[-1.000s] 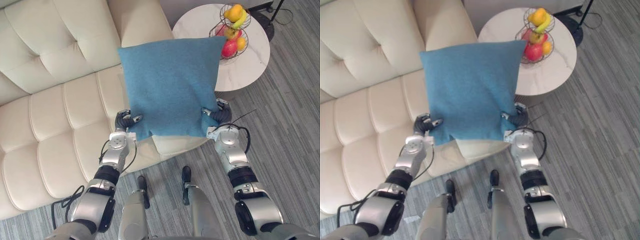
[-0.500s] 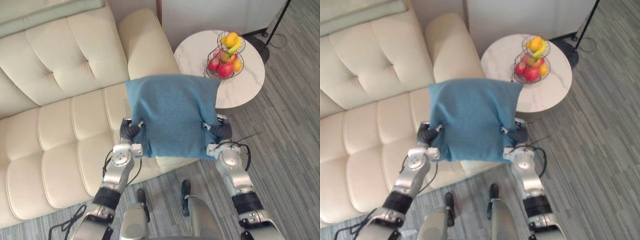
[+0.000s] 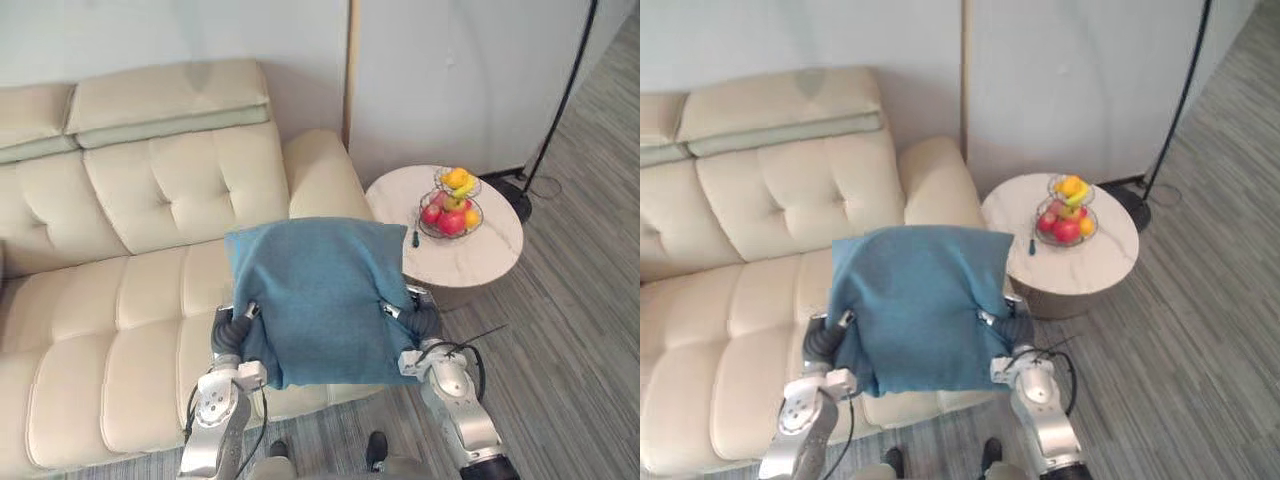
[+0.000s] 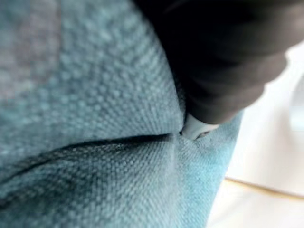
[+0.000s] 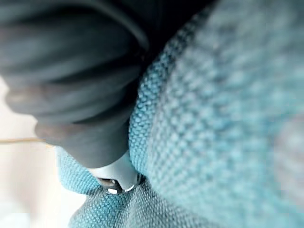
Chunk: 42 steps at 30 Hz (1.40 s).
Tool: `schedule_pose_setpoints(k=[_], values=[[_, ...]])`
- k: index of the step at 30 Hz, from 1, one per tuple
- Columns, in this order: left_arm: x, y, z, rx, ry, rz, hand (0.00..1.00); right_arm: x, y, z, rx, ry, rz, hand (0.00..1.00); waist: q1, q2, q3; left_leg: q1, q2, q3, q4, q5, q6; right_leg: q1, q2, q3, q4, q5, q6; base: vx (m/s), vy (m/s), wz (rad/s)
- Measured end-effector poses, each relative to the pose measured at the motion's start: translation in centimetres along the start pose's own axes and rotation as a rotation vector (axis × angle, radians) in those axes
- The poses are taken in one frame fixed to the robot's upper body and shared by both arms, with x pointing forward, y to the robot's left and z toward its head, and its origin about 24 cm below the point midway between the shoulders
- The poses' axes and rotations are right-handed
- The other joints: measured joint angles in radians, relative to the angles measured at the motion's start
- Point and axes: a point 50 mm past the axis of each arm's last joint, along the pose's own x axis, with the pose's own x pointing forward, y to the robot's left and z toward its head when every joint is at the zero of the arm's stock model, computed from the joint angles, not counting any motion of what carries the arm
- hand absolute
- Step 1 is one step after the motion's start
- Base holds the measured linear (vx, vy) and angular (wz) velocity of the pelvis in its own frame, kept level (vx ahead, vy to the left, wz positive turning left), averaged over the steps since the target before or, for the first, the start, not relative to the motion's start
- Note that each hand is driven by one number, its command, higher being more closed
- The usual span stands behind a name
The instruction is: Pick up cushions and gather them together orderly.
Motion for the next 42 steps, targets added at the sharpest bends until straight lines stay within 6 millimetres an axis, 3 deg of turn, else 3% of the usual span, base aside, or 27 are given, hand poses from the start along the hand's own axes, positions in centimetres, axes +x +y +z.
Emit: schedule_pose_setpoints(k=[3, 5, 7, 8, 9, 11, 13, 14, 15, 16, 17, 18, 20, 25, 29, 33, 36, 42], values=[[0.0, -0.2, 0.1, -0.021, -0.009, 0.007, 1.00, 0.0, -0.1, 0.1, -0.004, -0.009, 0.000, 1.00, -0.001, -0.006, -0.002, -0.052, 0.014, 0.031, 0.043, -0.046, 0.052, -0.011, -0.035, -0.052, 0.007, 0.005, 0.001, -0.16, 0.074, 0.57], [0.0, -0.4, -0.4, -0.023, 0.009, -0.008, 1.00, 0.7, -0.8, -1.1, -0.028, 0.033, -0.022, 1.00, -0.010, -0.022, -0.007, -0.086, 0.067, 0.106, 0.136, -0.051, 0.087, -0.031, -0.093, -0.086, 0.012, 0.009, 0.004, -0.17, 0.187, 0.60], [-0.1, -0.8, -1.3, -0.030, 0.047, -0.019, 1.00, 0.7, -1.4, -2.3, -0.043, 0.087, -0.048, 1.00, -0.015, -0.023, -0.017, -0.072, 0.098, 0.134, 0.138, -0.049, 0.081, -0.029, -0.124, -0.099, 0.001, 0.025, 0.031, -0.09, 0.231, 0.40], [-0.3, -1.3, -2.0, -0.035, 0.077, -0.030, 1.00, 0.4, -2.2, -3.1, -0.050, 0.123, -0.079, 1.00, -0.022, -0.008, -0.027, -0.060, 0.118, 0.136, 0.115, -0.046, 0.075, -0.021, -0.141, -0.115, -0.017, 0.042, 0.059, -0.07, 0.440, 0.63], [-0.4, -2.0, -2.8, -0.045, 0.108, -0.043, 1.00, 0.1, -3.0, -3.9, -0.055, 0.161, -0.114, 1.00, -0.034, 0.020, -0.048, -0.042, 0.117, 0.136, 0.047, -0.001, -0.082, -0.021, -0.160, -0.124, -0.041, 0.069, 0.098, -0.03, 0.497, 0.56], [-0.3, -1.2, -3.1, 0.009, 0.126, -0.050, 1.00, -0.6, -2.4, -5.8, -0.020, 0.248, -0.135, 1.00, -0.034, -0.058, -0.052, -0.032, 0.015, 0.148, -0.004, 0.024, -0.055, -0.014, -0.234, -0.099, -0.093, 0.125, 0.109, 0.01, 0.415, 0.31], [-0.2, -0.5, -3.1, 0.043, 0.130, -0.053, 1.00, -1.5, -1.8, -6.7, 0.028, 0.294, -0.153, 1.00, -0.037, -0.085, -0.041, -0.043, -0.016, 0.129, 0.048, -0.006, -0.032, 0.001, -0.271, -0.104, -0.073, 0.164, 0.126, 0.01, 0.253, 0.26], [-0.3, -0.5, -3.2, 0.046, 0.135, -0.055, 1.00, -1.9, -1.8, -7.1, 0.039, 0.310, -0.164, 1.00, -0.039, -0.083, -0.042, -0.055, -0.019, 0.121, 0.079, -0.025, -0.022, 0.002, -0.276, -0.105, -0.051, 0.171, 0.117, 0.00, 0.277, 0.34], [-0.3, -0.7, -3.4, 0.046, 0.143, -0.061, 1.00, -2.4, -1.9, -7.5, 0.043, 0.336, -0.172, 1.00, -0.039, -0.078, -0.043, -0.063, -0.022, 0.116, 0.113, -0.051, -0.007, -0.007, -0.279, -0.080, -0.007, 0.182, 0.083, 0.01, 0.274, 0.24], [-0.4, -0.5, -3.6, 0.054, 0.152, -0.058, 1.00, -2.6, -1.9, -7.7, 0.046, 0.347, -0.173, 1.00, -0.042, -0.064, -0.034, -0.053, -0.027, 0.110, 0.115, -0.059, 0.008, -0.047, -0.253, 0.041, 0.086, 0.111, 0.041, 0.03, 0.264, 0.20], [-0.3, -0.3, -3.7, 0.058, 0.155, -0.056, 1.00, -2.6, -1.8, -7.7, 0.051, 0.348, -0.172, 1.00, -0.049, -0.068, -0.035, -0.049, -0.030, 0.105, 0.109, -0.056, 0.012, -0.063, -0.217, 0.103, 0.143, 0.058, 0.063, 0.04, 0.155, 0.22], [-0.4, -0.2, -4.0, 0.062, 0.168, -0.059, 1.00, -2.7, -1.7, -7.8, 0.055, 0.350, -0.172, 1.00, -0.062, -0.082, -0.037, -0.019, -0.042, 0.106, 0.078, -0.043, 0.026, -0.081, -0.132, 0.175, 0.235, -0.056, 0.093, 0.03, 0.046, 0.15], [-0.5, -0.4, -4.1, 0.055, 0.178, -0.067, 1.00, -2.5, -2.0, -7.6, 0.042, 0.343, -0.165, 1.00, -0.059, -0.087, -0.037, 0.013, -0.056, 0.126, 0.064, -0.044, 0.027, -0.071, -0.082, 0.177, 0.223, -0.107, 0.077, 0.03, 0.016, -0.26], [-0.2, -1.8, -3.2, 0.034, 0.144, -0.134, 1.00, -3.2, -2.5, -7.9, 0.063, 0.355, -0.186, 1.00, -0.081, -0.062, -0.027, 0.003, -0.049, 0.104, 0.050, -0.043, 0.019, -0.055, -0.049, 0.195, 0.169, -0.146, 0.045, 0.04, -0.027, -0.06], [-0.5, -3.5, -2.8, -0.005, 0.131, -0.185, 1.00, -4.6, -3.8, -6.7, 0.073, 0.306, -0.240, 1.00, -0.083, -0.054, -0.024, -0.049, -0.019, 0.039, 0.133, -0.058, -0.003, -0.039, -0.049, 0.103, 0.219, -0.183, 0.035, 0.11, -0.123, 0.57], [-0.3, -3.8, -1.4, -0.027, 0.071, -0.198, 1.00, -4.1, -3.8, -4.5, 0.075, 0.207, -0.242, 1.00, -0.049, -0.048, -0.025, -0.100, 0.043, 0.044, 0.323, -0.067, 0.013, 0.032, -0.022, 0.091, 0.191, -0.190, 0.024, 0.08, -0.066, 0.12], [-0.2, -4.2, -0.4, -0.052, 0.026, -0.204, 1.00, -3.6, -3.7, -3.3, 0.078, 0.152, -0.236, 1.00, -0.046, -0.044, -0.031, -0.063, 0.034, 0.054, 0.232, -0.067, 0.013, 0.030, -0.021, 0.093, 0.168, -0.181, 0.020, 0.02, -0.002, -0.02], [-0.4, -4.2, -0.6, -0.055, 0.035, -0.202, 1.00, -3.6, -3.9, -3.2, 0.086, 0.146, -0.258, 1.00, -0.041, -0.047, -0.036, 0.053, -0.004, 0.097, 0.019, -0.036, -0.013, 0.048, -0.017, 0.143, 0.091, -0.129, 0.029, 0.00, 0.043, -0.18]])
